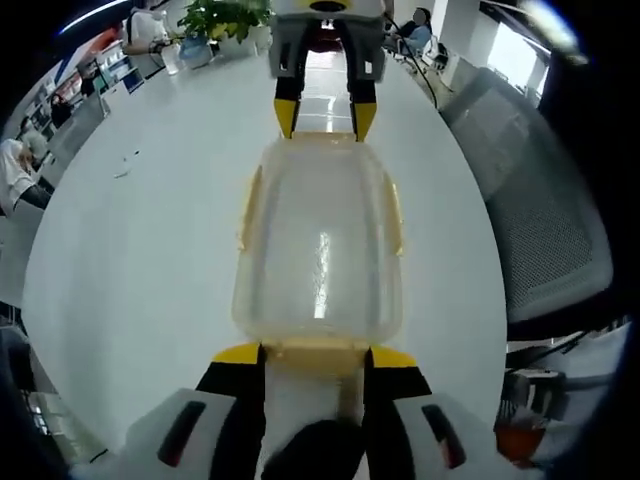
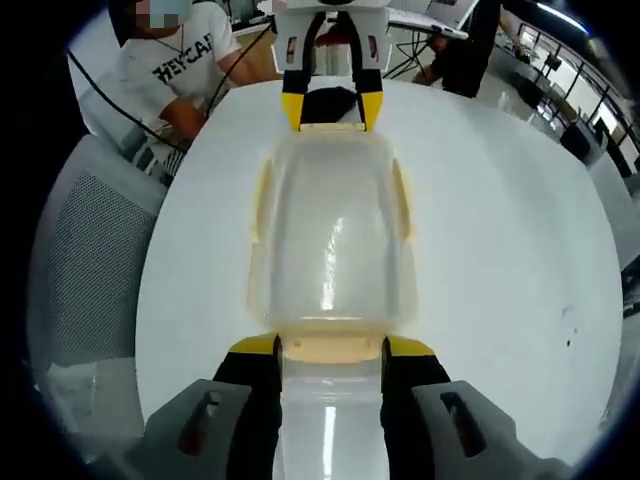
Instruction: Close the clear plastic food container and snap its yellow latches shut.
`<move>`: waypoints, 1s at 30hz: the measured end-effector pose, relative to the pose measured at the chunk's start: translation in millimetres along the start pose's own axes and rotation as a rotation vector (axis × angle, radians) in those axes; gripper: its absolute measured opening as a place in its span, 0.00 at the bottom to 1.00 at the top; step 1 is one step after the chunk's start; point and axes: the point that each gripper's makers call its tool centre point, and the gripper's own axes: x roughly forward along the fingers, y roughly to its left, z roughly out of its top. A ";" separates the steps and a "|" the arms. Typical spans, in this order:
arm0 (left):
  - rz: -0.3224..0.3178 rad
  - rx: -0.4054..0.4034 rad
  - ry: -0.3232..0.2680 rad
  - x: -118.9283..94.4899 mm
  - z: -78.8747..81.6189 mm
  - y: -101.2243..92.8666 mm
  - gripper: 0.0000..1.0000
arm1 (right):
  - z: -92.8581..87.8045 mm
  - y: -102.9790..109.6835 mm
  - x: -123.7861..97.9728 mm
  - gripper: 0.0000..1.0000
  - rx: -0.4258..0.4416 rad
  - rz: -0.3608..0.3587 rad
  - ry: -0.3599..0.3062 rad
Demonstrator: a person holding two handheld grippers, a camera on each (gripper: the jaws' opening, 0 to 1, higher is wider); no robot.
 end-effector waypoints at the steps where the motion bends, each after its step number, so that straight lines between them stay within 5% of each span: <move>1: 0.003 0.007 0.004 -1.1 0.8 0.5 0.32 | 0.6 -0.3 -1.1 0.35 0.002 0.000 -0.002; 30: 0.026 0.011 0.005 -22.2 19.1 2.3 0.32 | 2.6 -4.2 -25.2 0.35 -0.025 -0.008 0.000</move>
